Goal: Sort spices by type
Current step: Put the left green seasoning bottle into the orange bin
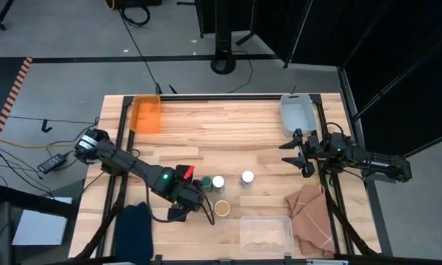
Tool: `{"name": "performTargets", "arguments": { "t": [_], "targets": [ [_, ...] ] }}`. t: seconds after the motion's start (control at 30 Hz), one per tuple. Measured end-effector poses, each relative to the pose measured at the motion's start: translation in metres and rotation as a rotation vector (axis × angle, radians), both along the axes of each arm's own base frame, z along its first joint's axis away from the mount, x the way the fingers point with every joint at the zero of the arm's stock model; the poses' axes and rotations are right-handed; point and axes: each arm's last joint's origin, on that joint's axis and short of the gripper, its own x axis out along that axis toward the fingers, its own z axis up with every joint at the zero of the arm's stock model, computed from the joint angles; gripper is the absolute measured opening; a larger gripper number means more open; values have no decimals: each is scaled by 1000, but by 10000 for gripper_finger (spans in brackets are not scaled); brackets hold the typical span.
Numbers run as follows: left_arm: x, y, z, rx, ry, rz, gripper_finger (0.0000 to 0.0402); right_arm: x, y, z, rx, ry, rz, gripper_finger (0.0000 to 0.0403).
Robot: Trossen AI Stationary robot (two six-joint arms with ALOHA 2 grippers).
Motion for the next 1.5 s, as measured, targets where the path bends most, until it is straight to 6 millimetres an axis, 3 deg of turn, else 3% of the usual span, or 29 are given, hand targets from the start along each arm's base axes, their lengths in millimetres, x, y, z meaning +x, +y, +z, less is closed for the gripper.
{"name": "performTargets", "arguments": {
  "t": [0.17, 0.63, 1.17, 1.3, 1.5],
  "targets": [
    [1, -1, -4, -5, -15, -1, 347, 0, 0, 0, 0, 0, 0, 243],
    [-7, -3, -66, -67, -12, 33, 347, 0, 0, 0, 0, 0, 0, 243],
    [-6, -4, -70, -81, -30, 43, 345, 0, 0, 0, 0, 0, 0, 243],
    [-6, -3, -69, -71, -36, 38, 321, 0, 0, 0, 0, 0, 0, 243],
    [-4, -3, -69, -52, -63, 27, 248, 0, 0, 0, 0, 0, -1, 243]
  ]
}}
